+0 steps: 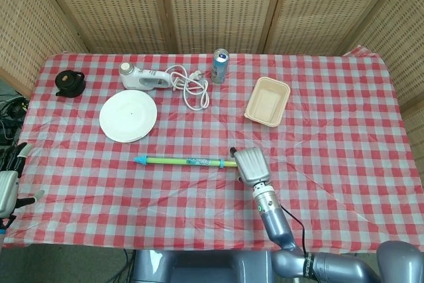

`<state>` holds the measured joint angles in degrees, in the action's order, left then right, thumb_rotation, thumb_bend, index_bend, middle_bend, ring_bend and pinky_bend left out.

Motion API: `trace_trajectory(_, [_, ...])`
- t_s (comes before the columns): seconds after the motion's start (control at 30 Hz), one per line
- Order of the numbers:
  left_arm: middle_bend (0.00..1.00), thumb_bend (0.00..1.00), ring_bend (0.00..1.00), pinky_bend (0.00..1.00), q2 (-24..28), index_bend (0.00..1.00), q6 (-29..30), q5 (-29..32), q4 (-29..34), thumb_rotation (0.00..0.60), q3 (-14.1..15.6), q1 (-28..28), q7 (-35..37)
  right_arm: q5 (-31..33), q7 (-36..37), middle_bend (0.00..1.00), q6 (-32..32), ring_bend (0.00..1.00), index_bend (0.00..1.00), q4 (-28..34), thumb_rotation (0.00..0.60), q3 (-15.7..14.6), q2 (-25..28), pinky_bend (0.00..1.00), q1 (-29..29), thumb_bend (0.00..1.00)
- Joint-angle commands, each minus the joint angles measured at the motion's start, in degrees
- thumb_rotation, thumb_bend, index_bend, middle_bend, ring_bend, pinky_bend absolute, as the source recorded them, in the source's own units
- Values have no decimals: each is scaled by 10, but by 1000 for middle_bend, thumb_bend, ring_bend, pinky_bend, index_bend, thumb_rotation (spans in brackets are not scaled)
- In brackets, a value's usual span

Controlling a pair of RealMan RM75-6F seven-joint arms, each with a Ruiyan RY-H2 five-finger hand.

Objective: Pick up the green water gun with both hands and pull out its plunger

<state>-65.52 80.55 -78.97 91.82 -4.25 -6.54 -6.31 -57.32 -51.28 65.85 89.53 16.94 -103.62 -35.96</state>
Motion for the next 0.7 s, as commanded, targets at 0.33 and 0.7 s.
trace_trajectory(0.33, [0, 139, 0, 0, -6, 0, -14, 12, -7, 600, -1, -8, -7, 36, 30, 1000, -26, 1000, 431, -90, 600, -4, -33, 690, -27, 491])
trace_trajectory(0.7, [0, 140, 0, 0, -9, 0, -16, 16, -5, 600, 0, -10, -19, 69, 43, 1000, -43, 1000, 432, -128, 600, -13, -36, 690, -38, 514])
